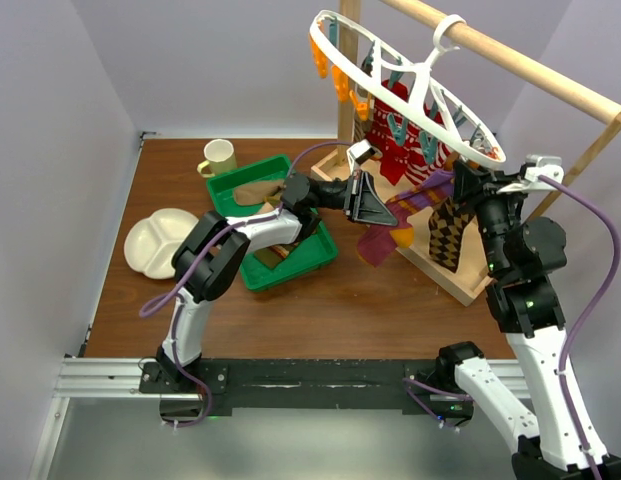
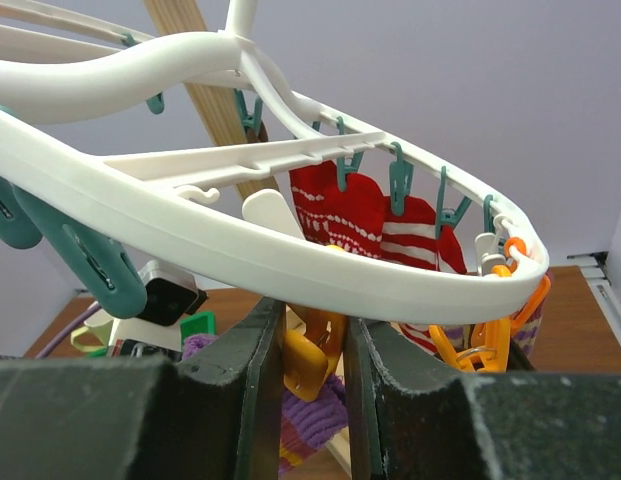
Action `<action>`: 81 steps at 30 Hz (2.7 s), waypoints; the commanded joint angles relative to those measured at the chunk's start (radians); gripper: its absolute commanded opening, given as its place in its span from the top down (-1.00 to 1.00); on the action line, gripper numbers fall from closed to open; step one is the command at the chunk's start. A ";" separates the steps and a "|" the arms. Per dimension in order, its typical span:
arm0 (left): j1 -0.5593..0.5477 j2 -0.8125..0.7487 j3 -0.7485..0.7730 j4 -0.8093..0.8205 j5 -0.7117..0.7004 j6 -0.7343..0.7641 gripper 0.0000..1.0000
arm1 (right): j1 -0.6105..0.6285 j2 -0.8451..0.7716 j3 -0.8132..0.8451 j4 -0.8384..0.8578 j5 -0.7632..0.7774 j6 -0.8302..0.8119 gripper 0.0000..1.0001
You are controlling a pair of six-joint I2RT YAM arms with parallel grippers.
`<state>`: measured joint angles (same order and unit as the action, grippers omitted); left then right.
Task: Remove the socks clipped to the hanger
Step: Remove the sock from the hanger.
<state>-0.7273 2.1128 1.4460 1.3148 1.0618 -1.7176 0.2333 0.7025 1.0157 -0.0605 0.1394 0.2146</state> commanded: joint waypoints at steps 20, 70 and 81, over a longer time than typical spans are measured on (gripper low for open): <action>0.020 -0.071 0.011 -0.170 -0.029 0.277 1.00 | 0.003 0.041 0.116 -0.085 -0.029 0.017 1.00; 0.049 -0.241 -0.022 -0.555 -0.066 0.567 1.00 | 0.003 0.038 0.089 -0.150 -0.081 0.065 0.38; 0.109 -0.362 -0.039 -1.037 -0.336 0.955 1.00 | 0.003 0.046 0.104 -0.179 -0.077 0.080 -0.42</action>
<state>-0.6590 1.8317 1.4071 0.4980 0.8829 -0.9611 0.2314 0.7444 1.1065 -0.2405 0.0826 0.2928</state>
